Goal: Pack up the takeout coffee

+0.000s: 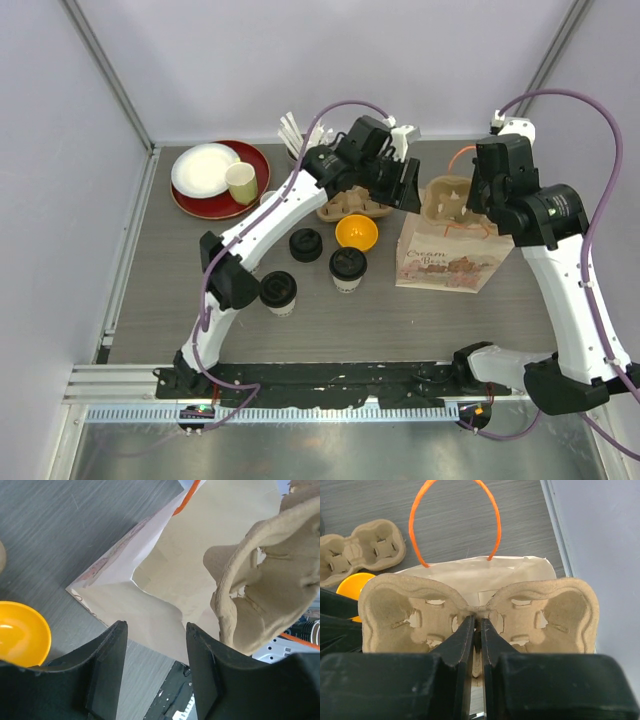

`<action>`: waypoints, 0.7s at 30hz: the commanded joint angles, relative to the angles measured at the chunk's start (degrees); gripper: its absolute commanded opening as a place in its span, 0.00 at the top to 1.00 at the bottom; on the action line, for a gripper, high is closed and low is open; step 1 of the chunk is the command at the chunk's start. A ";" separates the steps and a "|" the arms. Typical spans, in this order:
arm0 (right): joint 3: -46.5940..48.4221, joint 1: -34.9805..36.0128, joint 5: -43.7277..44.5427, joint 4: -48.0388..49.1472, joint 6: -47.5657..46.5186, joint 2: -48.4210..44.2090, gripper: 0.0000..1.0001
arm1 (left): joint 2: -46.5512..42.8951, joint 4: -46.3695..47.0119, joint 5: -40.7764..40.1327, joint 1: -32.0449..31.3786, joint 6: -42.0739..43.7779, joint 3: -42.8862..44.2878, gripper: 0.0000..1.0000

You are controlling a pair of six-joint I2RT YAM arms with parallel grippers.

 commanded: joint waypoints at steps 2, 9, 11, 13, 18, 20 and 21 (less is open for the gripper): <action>-3.33 -1.14 -3.40 3.49 -0.21 -1.86 0.99 | 0.54 2.02 -1.19 -1.56 -2.59 1.86 0.51; -7.19 -2.72 -6.22 5.51 -1.35 -0.90 0.99 | -0.87 1.05 -1.82 -1.48 -2.68 0.28 0.72; -8.07 -3.51 -7.10 6.03 -1.70 -0.90 0.99 | -1.39 0.70 -1.47 -1.48 -2.94 -0.33 0.82; -9.31 -4.13 -7.80 6.91 -2.05 -0.90 0.99 | -1.57 0.35 -1.20 -1.48 -3.12 -0.68 0.89; -11.06 -5.36 -8.51 7.27 -2.76 -0.54 0.99 | -2.89 -0.27 -0.76 -1.48 -3.91 -1.65 1.00; -11.15 -5.62 -8.42 6.92 -2.67 -0.63 0.99 | -3.24 -0.62 -0.76 -1.56 -4.17 -2.00 1.00; -10.89 -5.71 -8.07 6.39 -2.67 -0.81 0.99 | -3.94 -0.71 -0.76 -1.48 -4.17 -2.18 1.00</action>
